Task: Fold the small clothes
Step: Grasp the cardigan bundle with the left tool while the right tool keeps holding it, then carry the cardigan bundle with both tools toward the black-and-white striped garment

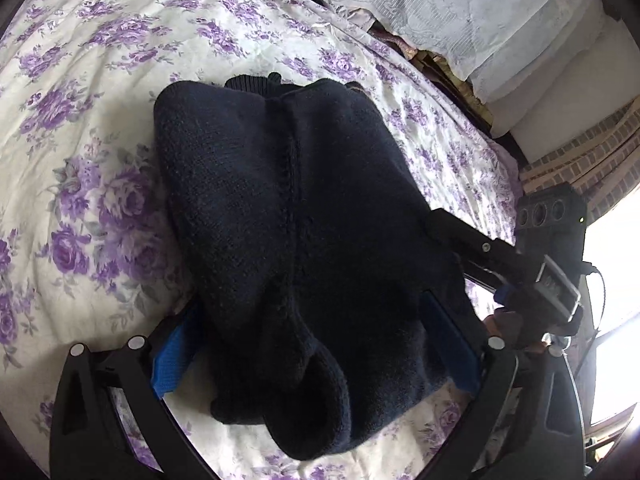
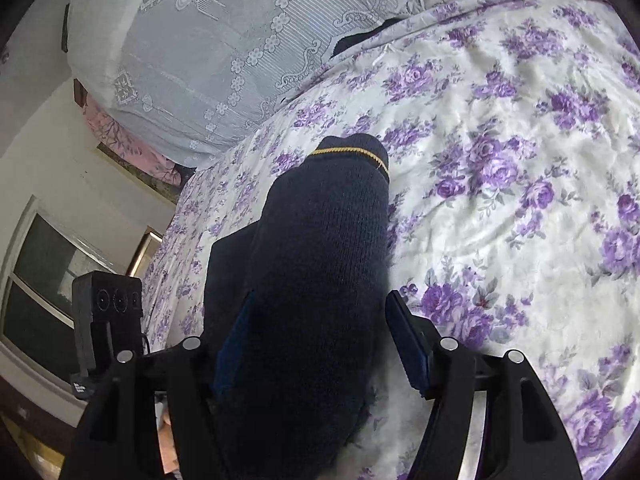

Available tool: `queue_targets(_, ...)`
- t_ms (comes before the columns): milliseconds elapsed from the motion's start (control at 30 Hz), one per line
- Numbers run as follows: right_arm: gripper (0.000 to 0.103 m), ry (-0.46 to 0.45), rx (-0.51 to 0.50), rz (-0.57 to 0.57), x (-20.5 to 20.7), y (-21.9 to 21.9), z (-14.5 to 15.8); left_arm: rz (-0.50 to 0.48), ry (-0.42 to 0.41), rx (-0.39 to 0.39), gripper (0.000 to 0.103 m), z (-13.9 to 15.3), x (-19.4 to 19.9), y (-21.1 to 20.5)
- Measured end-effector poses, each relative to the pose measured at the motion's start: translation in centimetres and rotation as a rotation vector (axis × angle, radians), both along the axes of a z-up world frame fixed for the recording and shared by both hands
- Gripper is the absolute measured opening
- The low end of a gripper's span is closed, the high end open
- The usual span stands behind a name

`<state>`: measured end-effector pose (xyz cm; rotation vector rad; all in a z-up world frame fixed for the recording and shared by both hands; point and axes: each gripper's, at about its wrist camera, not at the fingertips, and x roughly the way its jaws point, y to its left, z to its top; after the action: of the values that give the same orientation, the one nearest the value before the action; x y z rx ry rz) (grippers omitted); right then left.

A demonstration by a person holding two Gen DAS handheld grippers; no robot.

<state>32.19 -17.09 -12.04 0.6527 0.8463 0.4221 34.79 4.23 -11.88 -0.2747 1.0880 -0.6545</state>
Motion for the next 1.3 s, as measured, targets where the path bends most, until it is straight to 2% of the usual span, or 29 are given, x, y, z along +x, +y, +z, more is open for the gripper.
queue_targets(100,0.069,0.034,0.048,0.011,1.5,0.4,-1.3,-0.012,-0.034,0.062,0.099,-0.2,1.1,-1.5)
queue_targets(267,0.068,0.002,0.025,0.012,2.0,1.3,-1.3,0.004,-0.044,0.030,0.097,-0.1,1.9,-1.5)
queue_targets(333,0.062,-0.014,0.010,0.004,1.9,1.4,-1.1,0.014,-0.067,0.039,0.090,0.2,1.5,-1.5)
queue_targets(400,0.058,-0.031,0.001,-0.006,1.7,1.4,-0.9,0.029,-0.090,0.038,0.077,0.7,1.1,-1.2)
queue_targets(500,0.057,-0.077,-0.032,-0.013,1.0,1.5,0.0,0.058,-0.111,0.021,0.060,1.2,0.4,-0.3)
queue_targets(533,0.057,-0.092,-0.044,-0.010,0.8,1.6,0.3,0.062,-0.111,0.012,0.059,1.2,0.3,0.0)
queue_targets(600,0.057,-0.088,-0.054,-0.003,0.9,1.6,0.3,0.066,-0.092,0.005,0.060,0.9,0.5,0.3)
queue_targets(700,0.060,-0.046,-0.015,-0.003,1.5,1.1,-0.7,0.073,-0.016,-0.029,0.069,-0.3,1.4,0.9)
queue_targets(800,0.063,-0.024,0.020,0.002,1.7,0.7,-1.4,0.078,-0.040,-0.002,0.076,-0.2,1.2,0.4)
queue_targets(867,0.063,-0.026,0.006,0.002,1.7,0.9,-1.3,0.082,-0.057,0.032,0.078,0.0,1.0,-0.1)
queue_targets(900,0.062,-0.031,-0.001,0.000,1.7,1.1,-1.3,0.084,-0.055,0.029,0.075,0.1,1.0,0.1)
queue_targets(933,0.061,-0.036,-0.005,0.001,1.6,1.2,-1.2,0.076,-0.055,0.013,0.066,0.1,0.9,0.1)
queue_targets(967,0.060,-0.041,-0.012,-0.003,1.5,1.3,-1.1,0.076,-0.061,0.004,0.063,0.3,0.8,0.2)
queue_targets(1033,0.057,-0.056,-0.027,-0.011,1.2,1.5,-0.8,0.090,-0.098,0.023,0.051,0.7,0.2,0.5)
queue_targets(1200,0.056,-0.081,-0.048,-0.024,-0.1,1.7,0.5,0.106,-0.194,0.080,0.041,2.2,-1.4,0.0)
queue_targets(1300,0.056,-0.084,-0.032,-0.028,-1.5,1.7,1.2,0.115,-0.211,0.069,0.040,3.0,-3.0,0.5)
